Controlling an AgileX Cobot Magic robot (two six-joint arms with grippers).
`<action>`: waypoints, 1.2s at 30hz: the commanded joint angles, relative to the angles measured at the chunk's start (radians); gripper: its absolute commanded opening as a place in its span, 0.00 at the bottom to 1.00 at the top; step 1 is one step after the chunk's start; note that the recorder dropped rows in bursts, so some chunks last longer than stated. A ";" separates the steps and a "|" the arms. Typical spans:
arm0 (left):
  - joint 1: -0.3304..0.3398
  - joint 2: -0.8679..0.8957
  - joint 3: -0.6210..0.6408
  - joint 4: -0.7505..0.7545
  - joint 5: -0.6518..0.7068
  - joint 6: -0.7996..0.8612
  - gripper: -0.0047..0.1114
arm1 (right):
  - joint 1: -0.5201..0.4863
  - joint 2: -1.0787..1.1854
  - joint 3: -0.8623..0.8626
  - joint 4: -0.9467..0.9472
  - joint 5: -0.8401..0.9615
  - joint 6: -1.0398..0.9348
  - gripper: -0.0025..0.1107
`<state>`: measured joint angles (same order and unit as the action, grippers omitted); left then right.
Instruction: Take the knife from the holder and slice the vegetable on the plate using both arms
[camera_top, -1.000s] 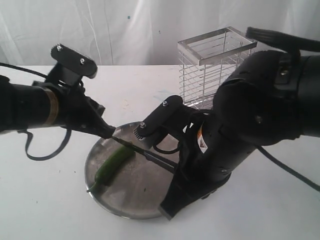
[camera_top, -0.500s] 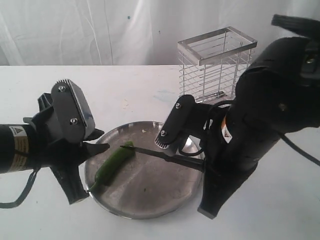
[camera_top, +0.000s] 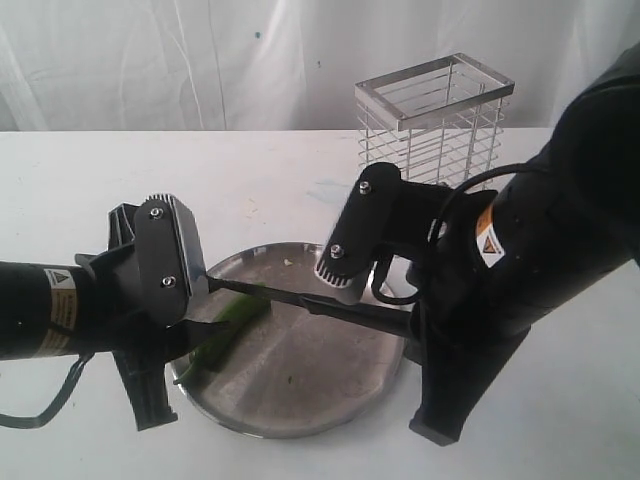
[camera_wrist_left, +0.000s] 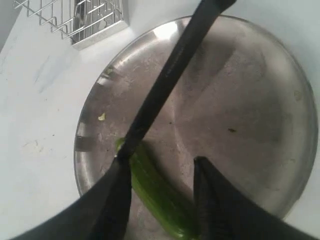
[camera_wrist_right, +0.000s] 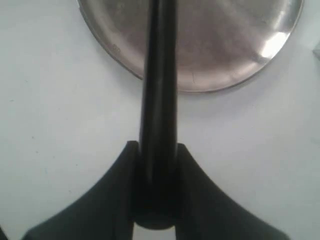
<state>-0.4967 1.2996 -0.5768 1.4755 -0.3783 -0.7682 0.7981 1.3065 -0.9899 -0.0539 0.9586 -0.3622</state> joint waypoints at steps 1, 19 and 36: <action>-0.003 -0.003 0.005 -0.033 -0.003 0.046 0.43 | -0.007 -0.007 0.002 0.026 0.016 -0.032 0.02; -0.003 -0.020 -0.039 -0.066 -0.043 0.010 0.43 | -0.007 -0.007 0.002 -0.036 0.022 0.030 0.02; -0.005 0.067 -0.043 0.036 -0.108 0.014 0.43 | -0.007 -0.007 0.002 -0.035 -0.012 0.003 0.02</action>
<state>-0.4967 1.3595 -0.6141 1.5001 -0.4847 -0.7645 0.7964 1.3065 -0.9892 -0.0835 0.9594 -0.3476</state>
